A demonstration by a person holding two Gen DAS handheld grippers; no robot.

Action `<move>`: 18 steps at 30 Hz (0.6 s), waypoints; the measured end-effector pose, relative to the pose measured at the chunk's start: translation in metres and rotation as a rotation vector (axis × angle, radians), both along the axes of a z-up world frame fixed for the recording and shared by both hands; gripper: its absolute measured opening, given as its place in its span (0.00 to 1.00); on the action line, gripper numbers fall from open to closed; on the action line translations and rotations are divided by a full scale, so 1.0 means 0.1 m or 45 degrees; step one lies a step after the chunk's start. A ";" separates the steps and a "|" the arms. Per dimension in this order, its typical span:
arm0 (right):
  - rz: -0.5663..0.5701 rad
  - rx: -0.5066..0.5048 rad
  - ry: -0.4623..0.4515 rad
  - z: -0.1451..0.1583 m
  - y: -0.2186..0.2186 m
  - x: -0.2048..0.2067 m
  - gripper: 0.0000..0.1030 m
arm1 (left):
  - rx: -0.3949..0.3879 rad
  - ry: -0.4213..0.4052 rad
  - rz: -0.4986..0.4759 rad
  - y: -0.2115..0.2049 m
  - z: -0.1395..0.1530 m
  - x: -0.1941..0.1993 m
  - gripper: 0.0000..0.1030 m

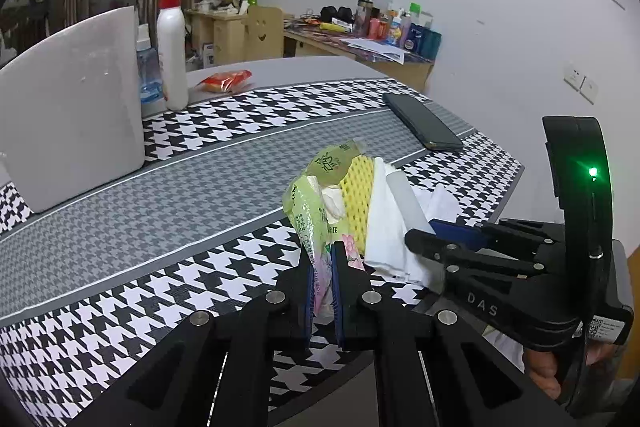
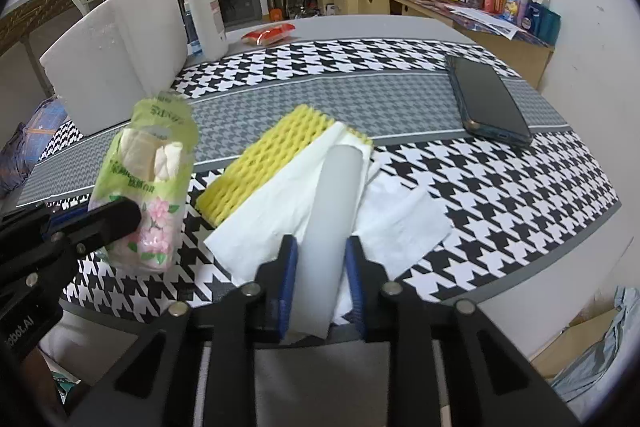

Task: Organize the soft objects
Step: 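Lift the tissue pack with the left tool while the right tool closes on the white foam roll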

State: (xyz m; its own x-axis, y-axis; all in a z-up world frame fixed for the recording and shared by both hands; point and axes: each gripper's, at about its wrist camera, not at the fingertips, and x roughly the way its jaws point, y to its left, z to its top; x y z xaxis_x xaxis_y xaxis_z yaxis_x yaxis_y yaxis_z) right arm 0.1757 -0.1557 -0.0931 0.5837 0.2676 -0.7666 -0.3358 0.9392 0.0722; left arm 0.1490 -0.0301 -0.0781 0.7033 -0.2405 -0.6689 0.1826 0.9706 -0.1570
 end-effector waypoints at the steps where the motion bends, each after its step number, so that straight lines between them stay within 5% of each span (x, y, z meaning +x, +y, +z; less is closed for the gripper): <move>1: 0.001 0.001 0.000 0.01 0.00 0.00 0.22 | 0.000 -0.002 0.000 0.01 0.00 0.00 0.08; 18: -0.018 0.045 -0.136 0.36 -0.03 -0.09 0.21 | 0.017 -0.049 0.025 0.10 0.10 -0.06 0.08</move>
